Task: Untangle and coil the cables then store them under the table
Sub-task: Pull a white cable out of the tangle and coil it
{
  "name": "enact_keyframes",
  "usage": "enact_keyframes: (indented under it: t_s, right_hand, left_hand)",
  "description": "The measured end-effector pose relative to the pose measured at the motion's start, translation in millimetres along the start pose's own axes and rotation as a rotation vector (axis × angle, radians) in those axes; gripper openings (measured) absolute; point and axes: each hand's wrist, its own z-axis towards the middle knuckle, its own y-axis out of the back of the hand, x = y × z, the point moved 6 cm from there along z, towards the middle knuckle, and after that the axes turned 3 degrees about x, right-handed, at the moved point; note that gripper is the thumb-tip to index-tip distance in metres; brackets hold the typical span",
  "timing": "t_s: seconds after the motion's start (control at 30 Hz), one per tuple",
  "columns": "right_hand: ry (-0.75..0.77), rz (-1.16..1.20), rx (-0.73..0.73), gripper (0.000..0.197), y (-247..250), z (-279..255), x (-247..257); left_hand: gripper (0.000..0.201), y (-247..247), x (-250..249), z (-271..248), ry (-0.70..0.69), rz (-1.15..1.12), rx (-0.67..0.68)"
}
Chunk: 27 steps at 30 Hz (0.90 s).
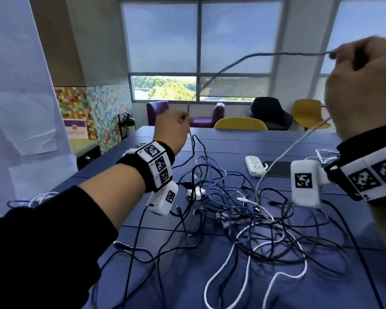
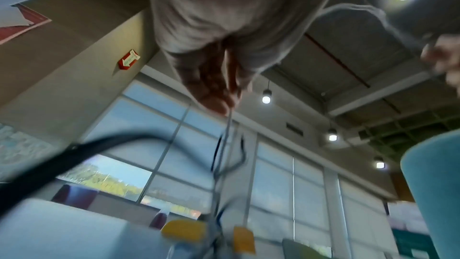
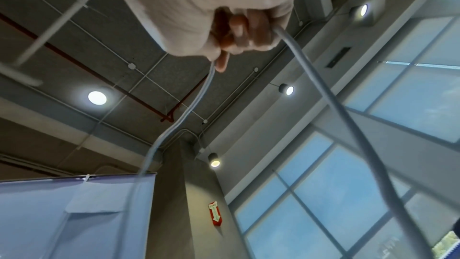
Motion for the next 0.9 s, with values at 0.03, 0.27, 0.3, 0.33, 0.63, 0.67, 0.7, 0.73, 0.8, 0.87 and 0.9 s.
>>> enact_keyframes:
  t_s: [0.03,0.27,0.3,0.33,0.63,0.67,0.7,0.73,0.8,0.87,0.9]
  right_hand:
    - [-0.02,-0.049,0.072,0.031,-5.1,-3.4,-5.8]
    - [-0.165,-0.173,0.426,0.02,-44.8,-41.1,-51.9]
    - [-0.198,-0.182,0.482,0.018,-50.7,-47.1,-58.1]
    - [-0.231,-0.196,0.533,0.019,-55.7,-54.4,-65.4]
    - [-0.325,-0.398,0.734,0.019,-59.4,-110.8,-86.4]
    - [-0.312,-0.364,0.705,0.019,-57.7,-111.1,-76.8]
    - [-0.285,-0.324,0.656,0.019,-54.4,-109.8,-63.6]
    - [-0.228,-0.286,0.608,0.023,-51.2,-109.6,-46.4]
    - [-0.128,-0.243,0.552,0.049,-46.1,-109.4,-17.5]
    - [-0.145,-0.304,0.62,0.049,-47.0,-107.5,-11.2]
    - [-0.184,-0.36,0.722,0.04,-50.9,-109.0,-14.8]
  left_hand:
    - [0.031,10.0,-9.0,2.9,-0.033,-0.049,-0.079]
    - [0.029,39.9,-58.0,3.2,-0.194,-0.177,-0.217]
    - [0.026,40.4,-60.4,0.7,-0.204,-0.244,-0.214]
    - [0.024,41.9,-63.4,-2.4,-0.205,-0.318,-0.221]
    - [0.014,21.7,-62.8,-18.2,-0.243,-0.132,-0.06]
    - [0.01,9.4,-62.6,-24.9,-0.254,-0.048,0.021]
    - [0.01,-4.1,-61.6,-30.0,-0.269,0.013,0.087]
    - [0.011,-13.6,-59.8,-37.2,-0.276,0.048,0.14]
    - [0.013,-28.1,-55.0,-47.9,-0.253,0.072,0.221]
    - [0.015,-34.8,-51.7,-53.7,-0.223,0.114,0.232]
    - [0.016,-34.8,-50.9,-55.8,-0.212,0.144,0.213]
